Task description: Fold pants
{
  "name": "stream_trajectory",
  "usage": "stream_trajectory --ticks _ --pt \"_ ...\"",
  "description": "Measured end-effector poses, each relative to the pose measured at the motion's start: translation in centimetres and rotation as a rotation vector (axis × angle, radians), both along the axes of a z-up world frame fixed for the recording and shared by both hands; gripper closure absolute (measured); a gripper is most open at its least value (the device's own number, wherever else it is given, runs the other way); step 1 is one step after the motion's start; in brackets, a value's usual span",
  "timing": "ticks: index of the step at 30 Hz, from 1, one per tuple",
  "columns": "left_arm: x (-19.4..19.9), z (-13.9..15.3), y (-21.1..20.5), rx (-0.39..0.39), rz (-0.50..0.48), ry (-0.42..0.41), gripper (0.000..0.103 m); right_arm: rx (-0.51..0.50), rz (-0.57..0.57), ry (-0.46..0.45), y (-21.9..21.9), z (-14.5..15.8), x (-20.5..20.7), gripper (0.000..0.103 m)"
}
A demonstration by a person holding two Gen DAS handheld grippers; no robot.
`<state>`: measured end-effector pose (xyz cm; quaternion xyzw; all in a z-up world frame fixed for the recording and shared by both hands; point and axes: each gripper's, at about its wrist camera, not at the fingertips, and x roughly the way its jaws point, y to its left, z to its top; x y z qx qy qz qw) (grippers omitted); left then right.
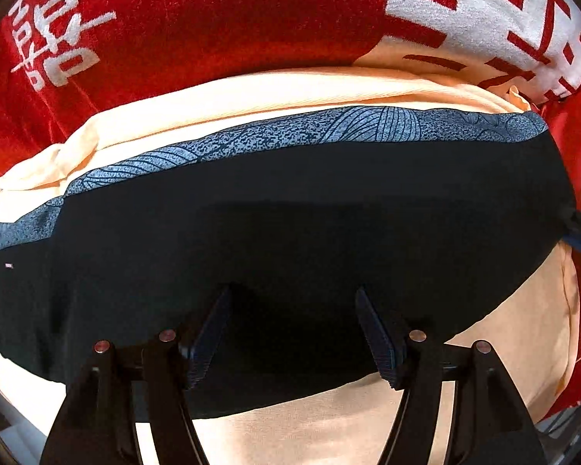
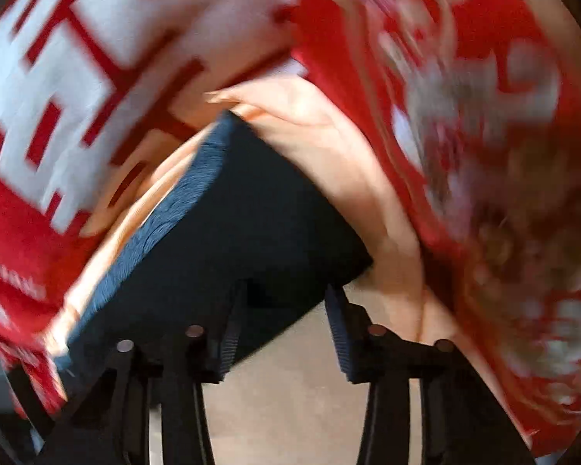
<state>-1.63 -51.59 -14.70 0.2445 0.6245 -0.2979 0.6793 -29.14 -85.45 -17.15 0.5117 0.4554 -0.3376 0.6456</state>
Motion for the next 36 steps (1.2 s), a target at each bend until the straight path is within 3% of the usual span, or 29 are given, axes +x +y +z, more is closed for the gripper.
stream_trajectory --ticks 1,3,7,11,14,22,31,36 --pt "0.1 0.0 0.1 -0.001 0.003 0.001 0.035 -0.001 0.000 -0.008 -0.2 -0.2 0.1 0.078" --pt "0.1 0.1 0.2 -0.001 0.006 -0.003 0.035 -0.023 0.026 -0.021 -0.3 0.3 0.3 0.091" --pt "0.2 0.2 0.9 -0.007 0.011 -0.003 0.035 -0.047 0.057 0.005 0.3 0.5 -0.6 0.093" --pt "0.6 -0.5 2.4 0.014 0.048 0.025 0.035 -0.042 0.064 0.029 0.2 -0.8 -1.3 0.083" --pt "0.5 0.4 3.7 0.014 0.041 -0.001 0.035 -0.092 0.098 0.076 0.8 1.0 -1.4 0.062" --pt "1.5 1.9 9.2 0.011 0.071 0.009 0.035 -0.066 0.194 0.056 7.2 3.1 -1.2 0.059" --pt "7.6 4.3 17.7 -0.050 0.084 -0.023 0.035 -0.030 0.388 -0.016 18.2 4.1 8.4 0.059" --pt "15.2 6.0 25.7 -0.098 0.141 -0.052 0.035 -0.029 0.615 -0.150 25.4 6.1 18.1 0.058"
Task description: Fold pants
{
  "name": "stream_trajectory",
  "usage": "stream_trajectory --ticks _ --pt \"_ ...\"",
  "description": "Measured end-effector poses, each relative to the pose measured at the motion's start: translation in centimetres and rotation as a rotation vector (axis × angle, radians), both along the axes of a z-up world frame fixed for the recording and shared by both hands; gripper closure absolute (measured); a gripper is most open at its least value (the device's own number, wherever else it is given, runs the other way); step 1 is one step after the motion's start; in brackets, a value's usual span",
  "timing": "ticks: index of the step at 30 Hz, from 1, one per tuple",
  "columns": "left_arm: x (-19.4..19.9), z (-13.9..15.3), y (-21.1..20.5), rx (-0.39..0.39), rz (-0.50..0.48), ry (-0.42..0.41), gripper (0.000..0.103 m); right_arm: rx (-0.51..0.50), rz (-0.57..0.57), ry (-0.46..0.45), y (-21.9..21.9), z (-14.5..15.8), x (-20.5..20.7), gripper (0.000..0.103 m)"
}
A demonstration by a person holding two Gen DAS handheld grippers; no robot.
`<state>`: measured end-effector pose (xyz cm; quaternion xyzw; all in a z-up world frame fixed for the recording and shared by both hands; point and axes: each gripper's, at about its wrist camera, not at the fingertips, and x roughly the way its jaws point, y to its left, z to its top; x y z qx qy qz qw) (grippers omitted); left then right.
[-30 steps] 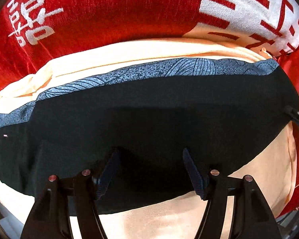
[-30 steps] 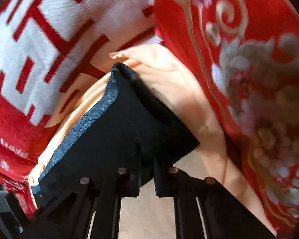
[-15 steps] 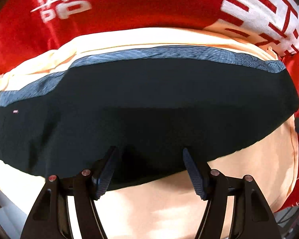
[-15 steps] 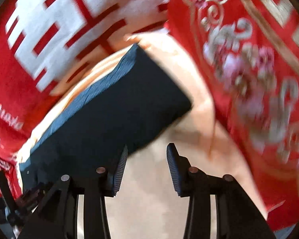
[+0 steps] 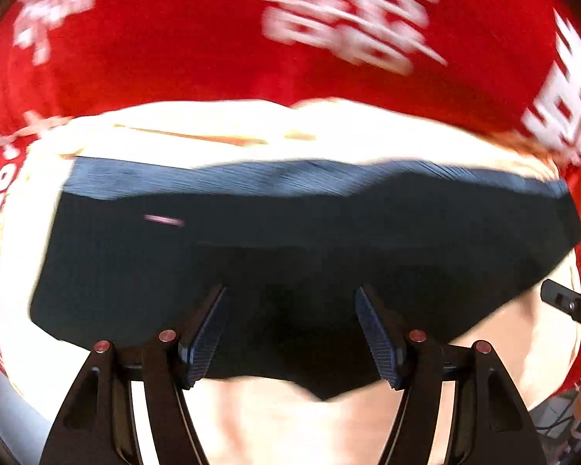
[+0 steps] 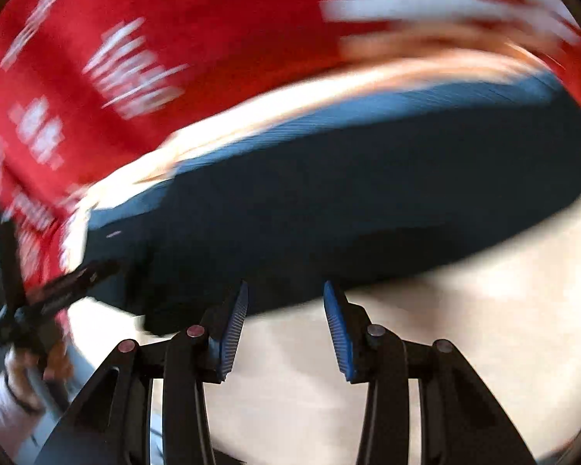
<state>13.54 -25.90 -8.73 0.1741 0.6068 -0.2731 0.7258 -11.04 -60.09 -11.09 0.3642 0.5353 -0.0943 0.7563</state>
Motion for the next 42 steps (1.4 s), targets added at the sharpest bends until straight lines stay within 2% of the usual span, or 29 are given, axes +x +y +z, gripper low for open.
stream_trajectory --ticks 4,8,10,15,17,18,20,22,27,29,30,31,33,34,37,39,42 --pt "5.6 0.2 6.7 -0.014 0.086 -0.025 0.035 0.025 0.224 -0.088 5.9 1.4 11.2 0.058" --pt "9.0 -1.0 12.5 -0.018 0.222 -0.036 0.035 -0.007 0.464 -0.121 13.0 0.6 23.3 0.058" --pt "10.1 -1.4 14.6 -0.023 0.262 -0.040 0.035 0.016 0.549 -0.113 15.7 -0.7 27.7 0.058" --pt "11.9 -2.8 17.7 -0.024 0.286 -0.060 0.035 -0.010 0.709 -0.057 21.3 -3.8 33.6 0.058" --pt "12.6 -3.1 18.5 -0.033 0.284 -0.061 0.035 -0.014 0.753 -0.040 22.5 -4.9 34.9 0.058" --pt "13.7 -3.9 16.9 -0.038 0.282 -0.058 0.035 -0.026 0.779 -0.034 23.1 -5.4 35.5 0.058" --pt "14.7 -4.3 17.4 -0.043 0.283 -0.057 0.035 -0.067 0.825 -0.030 23.9 -6.0 36.5 0.058" --pt "15.0 -4.3 17.8 -0.069 0.280 -0.028 0.035 -0.069 0.838 -0.038 24.1 -6.3 37.6 0.058" --pt "15.2 -5.9 16.7 -0.131 0.183 0.102 0.035 0.040 0.857 0.049 24.6 -8.7 39.3 0.059" --pt "14.9 -6.2 16.3 -0.157 0.154 0.131 0.035 0.054 0.846 0.062 24.6 -8.6 39.3 0.074" --pt "14.8 -6.4 16.2 -0.172 0.145 0.140 0.046 0.034 0.842 0.061 24.7 -8.2 39.2 0.092" --pt "14.6 -6.6 16.1 -0.179 0.134 0.146 0.061 0.028 0.849 0.058 24.8 -7.8 39.2 0.093" --pt "14.3 -6.6 16.5 -0.180 0.130 0.143 0.064 0.039 0.868 0.041 25.0 -6.7 38.8 0.094" --pt "14.3 -6.5 16.8 -0.193 0.138 0.149 0.074 0.047 0.876 0.031 25.1 -6.2 38.7 0.094" --pt "14.2 -6.0 18.4 -0.228 0.171 0.169 0.076 0.087 0.896 -0.006 25.7 -4.4 38.6 0.094" --pt "13.7 -5.4 19.4 -0.226 0.182 0.163 0.076 0.072 0.928 -0.015 26.4 -3.8 38.6 0.094" --pt "12.9 -5.9 20.3 -0.174 0.184 0.129 0.076 -0.002 0.949 0.024 27.6 -5.5 39.3 0.094"
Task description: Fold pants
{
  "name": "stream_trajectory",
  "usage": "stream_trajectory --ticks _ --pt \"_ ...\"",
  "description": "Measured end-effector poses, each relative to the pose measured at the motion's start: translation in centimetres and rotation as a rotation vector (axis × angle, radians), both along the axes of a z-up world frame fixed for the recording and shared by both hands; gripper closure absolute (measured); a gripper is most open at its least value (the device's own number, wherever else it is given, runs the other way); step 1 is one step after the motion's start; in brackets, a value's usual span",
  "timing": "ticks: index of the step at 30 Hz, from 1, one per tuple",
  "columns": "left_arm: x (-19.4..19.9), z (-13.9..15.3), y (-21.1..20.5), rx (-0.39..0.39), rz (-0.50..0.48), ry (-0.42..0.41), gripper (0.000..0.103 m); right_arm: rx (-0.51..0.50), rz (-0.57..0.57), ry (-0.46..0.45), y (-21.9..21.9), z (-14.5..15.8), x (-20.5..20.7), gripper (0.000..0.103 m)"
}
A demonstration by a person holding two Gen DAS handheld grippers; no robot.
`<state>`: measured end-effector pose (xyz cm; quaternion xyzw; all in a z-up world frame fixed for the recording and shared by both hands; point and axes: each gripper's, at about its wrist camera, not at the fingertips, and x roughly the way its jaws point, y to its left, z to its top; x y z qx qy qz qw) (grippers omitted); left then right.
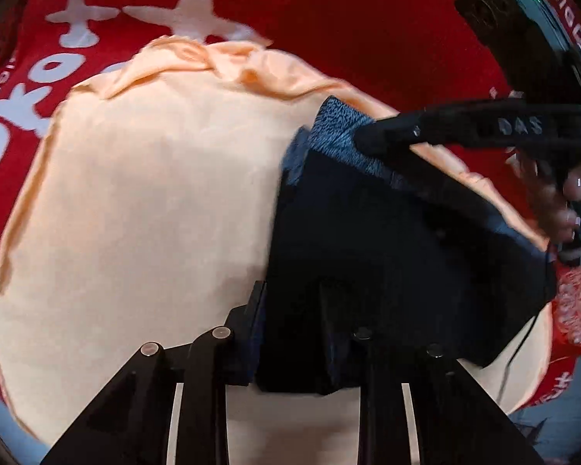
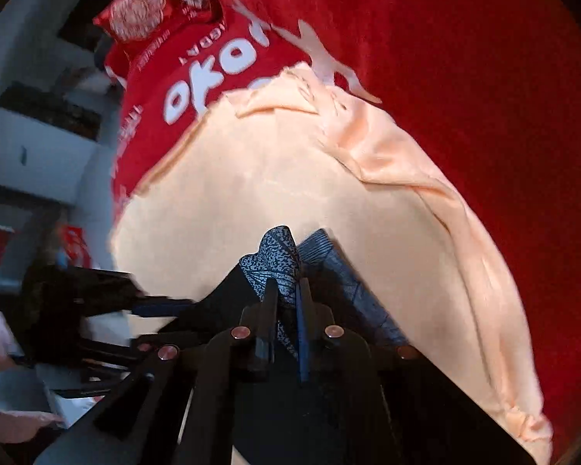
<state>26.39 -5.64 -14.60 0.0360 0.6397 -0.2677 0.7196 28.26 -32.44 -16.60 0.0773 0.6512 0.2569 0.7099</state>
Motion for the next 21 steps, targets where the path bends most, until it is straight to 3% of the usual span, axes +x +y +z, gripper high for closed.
stream_trajectory --ticks 4,6,8,10,11,16,21 --pt "-0.2 -1.8 0.4 0.052 0.059 0.005 0.075 -0.028 -0.072 0.011 0.7 -2.9 0.4 0.094" --pt "-0.4 -1.3 0.4 0.066 0.083 -0.027 0.075 -0.037 -0.099 -0.009 0.7 -2.6 0.4 0.094" --pt "-0.8 -0.8 0.2 0.075 0.085 -0.040 0.073 -0.070 -0.135 -0.047 0.5 -1.6 -0.1 0.087" --pt "-1.1 0.1 0.0 0.086 0.081 -0.053 0.042 -0.082 -0.199 -0.058 -0.3 -0.2 -0.6 0.073" --pt "-1.3 0.8 -0.2 0.076 0.080 -0.068 0.041 -0.071 -0.247 -0.065 -1.1 0.9 -1.2 0.069" --pt "-2.0 3.9 -4.0 0.045 -0.021 -0.109 0.041 -0.069 -0.468 -0.089 -7.5 4.8 -7.6 0.067" --pt "-2.4 3.3 -12.1 0.008 -0.147 -0.137 0.041 -0.172 -0.677 0.015 -15.8 3.1 -16.6 0.067"
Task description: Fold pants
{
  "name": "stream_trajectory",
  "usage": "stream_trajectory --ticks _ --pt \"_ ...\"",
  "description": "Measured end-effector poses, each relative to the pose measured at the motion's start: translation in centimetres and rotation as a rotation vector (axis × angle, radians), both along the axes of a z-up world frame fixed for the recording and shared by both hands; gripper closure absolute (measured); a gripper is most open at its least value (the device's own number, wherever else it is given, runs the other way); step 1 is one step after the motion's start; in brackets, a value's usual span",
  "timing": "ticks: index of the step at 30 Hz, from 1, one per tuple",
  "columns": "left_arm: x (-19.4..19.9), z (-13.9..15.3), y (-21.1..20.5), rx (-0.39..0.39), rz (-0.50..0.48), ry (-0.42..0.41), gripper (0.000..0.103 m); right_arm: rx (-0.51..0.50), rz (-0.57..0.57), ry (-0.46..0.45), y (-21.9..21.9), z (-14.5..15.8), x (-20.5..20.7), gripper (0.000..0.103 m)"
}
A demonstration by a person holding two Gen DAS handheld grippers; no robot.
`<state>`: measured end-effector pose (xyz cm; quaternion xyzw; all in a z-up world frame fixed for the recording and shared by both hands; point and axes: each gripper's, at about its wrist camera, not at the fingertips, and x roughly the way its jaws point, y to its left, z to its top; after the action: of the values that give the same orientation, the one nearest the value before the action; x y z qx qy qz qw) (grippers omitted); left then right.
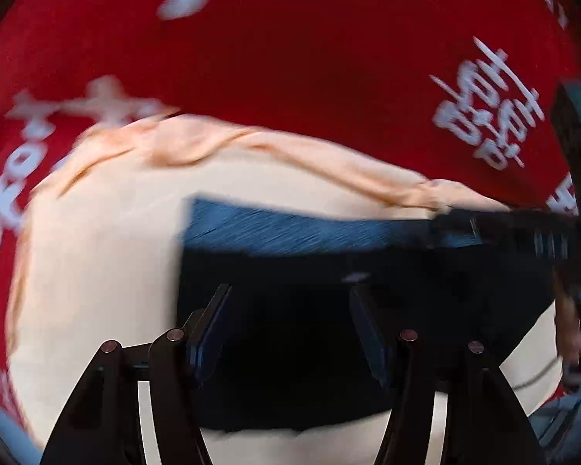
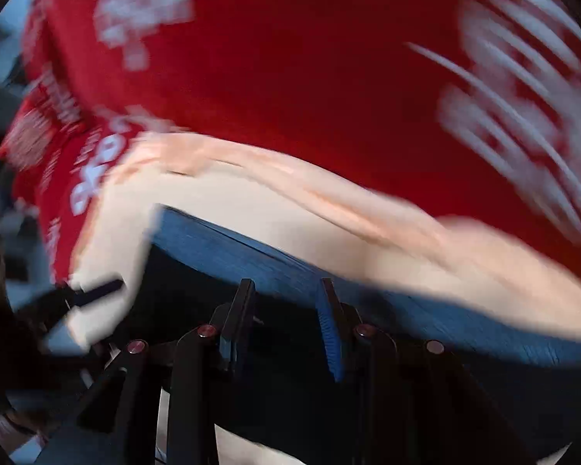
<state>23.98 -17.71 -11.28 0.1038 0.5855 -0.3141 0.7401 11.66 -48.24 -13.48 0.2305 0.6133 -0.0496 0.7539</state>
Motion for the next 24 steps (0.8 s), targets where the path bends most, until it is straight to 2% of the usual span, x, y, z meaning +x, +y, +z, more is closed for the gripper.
stream_trajectory --ticks 3,6,7,8,11,12,14,17,20,24 --pt "0.4 -2.6 -3.9 0.047 -0.017 -0.016 0.041 -0.016 -0.120 0.080 -4.2 -2.3 -5.0 0.067" --pt "1.6 -5.9 -4.6 0.103 0.036 0.024 0.041 -0.114 -0.184 0.139 -7.3 -4.2 -9.5 0.067" --pt "1.4 -5.9 -4.5 0.091 0.034 0.011 0.041 -0.108 -0.212 0.129 -8.1 -4.4 -11.0 0.068" --pt "1.2 -5.7 -4.5 0.095 0.019 -0.004 0.041 -0.081 -0.260 0.074 -9.1 -4.0 -13.2 0.068" --pt "0.4 -5.5 -4.9 0.163 -0.025 -0.040 0.041 -0.115 -0.380 0.110 -11.2 -2.9 -17.9 0.067" --pt "0.2 -5.3 -4.7 0.182 -0.019 -0.036 0.041 -0.064 -0.427 0.089 -11.9 -2.7 -19.5 0.067" --pt "-0.3 -4.5 -5.3 0.215 -0.002 -0.025 0.041 0.117 -0.544 0.012 -13.1 -2.2 -23.1 0.067" --pt "-2.6 -3.3 -6.8 0.187 -0.027 -0.004 0.041 0.314 -0.633 -0.071 -12.5 -2.2 -26.4 0.067" --pt "-5.6 -2.8 -9.2 0.175 -0.086 0.008 0.041 0.453 -0.632 -0.104 -10.3 -3.3 -27.0 0.067" --pt "-8.1 -3.4 -12.2 0.159 -0.136 0.037 0.041 0.538 -0.622 -0.119 -6.2 -5.3 -24.9 0.067"
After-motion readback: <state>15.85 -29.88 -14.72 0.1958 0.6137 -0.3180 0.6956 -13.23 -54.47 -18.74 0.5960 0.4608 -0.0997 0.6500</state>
